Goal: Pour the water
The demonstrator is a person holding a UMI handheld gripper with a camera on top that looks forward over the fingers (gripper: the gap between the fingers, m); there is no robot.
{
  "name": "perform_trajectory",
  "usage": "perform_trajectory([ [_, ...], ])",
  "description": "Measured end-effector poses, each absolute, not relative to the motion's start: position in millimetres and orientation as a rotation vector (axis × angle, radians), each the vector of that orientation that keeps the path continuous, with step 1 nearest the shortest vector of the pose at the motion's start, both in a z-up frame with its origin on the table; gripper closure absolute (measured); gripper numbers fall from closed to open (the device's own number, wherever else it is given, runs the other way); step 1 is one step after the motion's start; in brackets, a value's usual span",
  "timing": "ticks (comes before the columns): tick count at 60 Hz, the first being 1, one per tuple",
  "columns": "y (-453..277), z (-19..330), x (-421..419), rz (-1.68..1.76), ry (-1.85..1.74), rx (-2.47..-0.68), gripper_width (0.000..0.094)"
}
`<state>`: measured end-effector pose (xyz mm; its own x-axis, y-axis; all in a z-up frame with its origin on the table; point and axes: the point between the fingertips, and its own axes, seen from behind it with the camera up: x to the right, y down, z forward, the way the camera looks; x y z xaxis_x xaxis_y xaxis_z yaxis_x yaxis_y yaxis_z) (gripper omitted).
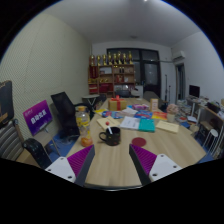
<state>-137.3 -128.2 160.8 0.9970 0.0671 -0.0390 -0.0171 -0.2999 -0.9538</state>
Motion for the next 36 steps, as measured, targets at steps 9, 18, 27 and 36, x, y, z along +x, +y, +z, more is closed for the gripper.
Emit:
perform_trajectory([
  [9, -51.4, 133.9, -213.2, 0.129, -0.067, -1.832, 0.0149],
  [18, 24.0, 121.7, -278.3, 0.104, -0.100, -1.765, 0.0150],
  [27, 88.5, 98.2, -299.0, 0.032, -0.091, -1.763, 0.0152],
  [36, 133.4, 85.8, -301.6, 0.018, -0.030, -1.743, 0.0154],
])
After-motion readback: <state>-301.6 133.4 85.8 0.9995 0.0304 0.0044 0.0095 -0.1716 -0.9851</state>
